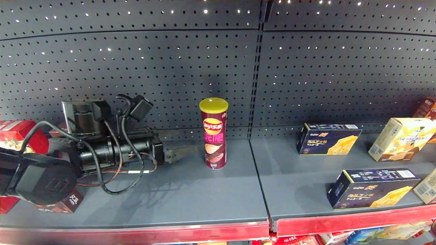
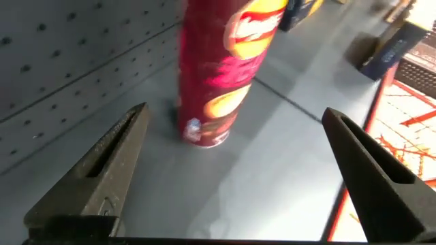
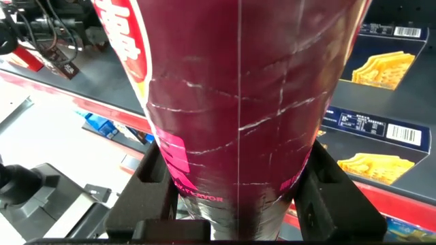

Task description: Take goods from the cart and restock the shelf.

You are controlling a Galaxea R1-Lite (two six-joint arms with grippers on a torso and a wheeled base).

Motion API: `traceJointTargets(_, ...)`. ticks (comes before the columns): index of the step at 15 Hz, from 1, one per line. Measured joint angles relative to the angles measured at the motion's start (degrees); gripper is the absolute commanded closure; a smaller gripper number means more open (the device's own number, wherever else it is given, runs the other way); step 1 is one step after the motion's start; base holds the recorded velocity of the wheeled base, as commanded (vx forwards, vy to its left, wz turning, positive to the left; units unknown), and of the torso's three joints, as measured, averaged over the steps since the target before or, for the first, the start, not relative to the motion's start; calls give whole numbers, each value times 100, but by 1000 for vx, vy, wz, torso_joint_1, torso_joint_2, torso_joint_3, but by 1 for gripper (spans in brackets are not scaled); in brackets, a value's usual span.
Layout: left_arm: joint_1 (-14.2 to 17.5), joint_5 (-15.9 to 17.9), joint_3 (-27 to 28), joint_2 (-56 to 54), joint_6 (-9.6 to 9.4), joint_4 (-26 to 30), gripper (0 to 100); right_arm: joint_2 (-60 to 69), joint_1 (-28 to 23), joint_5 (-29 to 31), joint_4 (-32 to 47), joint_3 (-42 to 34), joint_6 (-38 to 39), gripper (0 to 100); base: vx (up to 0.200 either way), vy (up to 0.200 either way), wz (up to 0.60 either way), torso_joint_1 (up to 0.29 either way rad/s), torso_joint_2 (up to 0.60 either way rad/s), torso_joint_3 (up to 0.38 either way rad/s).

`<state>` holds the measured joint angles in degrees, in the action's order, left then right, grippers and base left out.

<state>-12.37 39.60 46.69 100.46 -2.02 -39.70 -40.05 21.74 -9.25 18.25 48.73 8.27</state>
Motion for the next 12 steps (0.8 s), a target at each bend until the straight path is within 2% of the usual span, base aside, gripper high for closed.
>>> traceJointTargets(4,41,277,234,284,-13,-212,0,-6,30,-18,0,11,-1,100,0,0,0,0,0,0)
traceJointTargets(7,33,447,719,731,-5,-521,0,-9,39,-21,4,20,0,100,0,0,0,0,0,0)
traceJointTargets(9,30,491,968,996,-5,-547,0,0,39,-22,33,22,11,100,0,0,0,0,0,0)
traceJointTargets(12,26,513,1050,1221,-18,-573,0,11,34,-22,33,30,54,100,0,0,0,0,0,0)
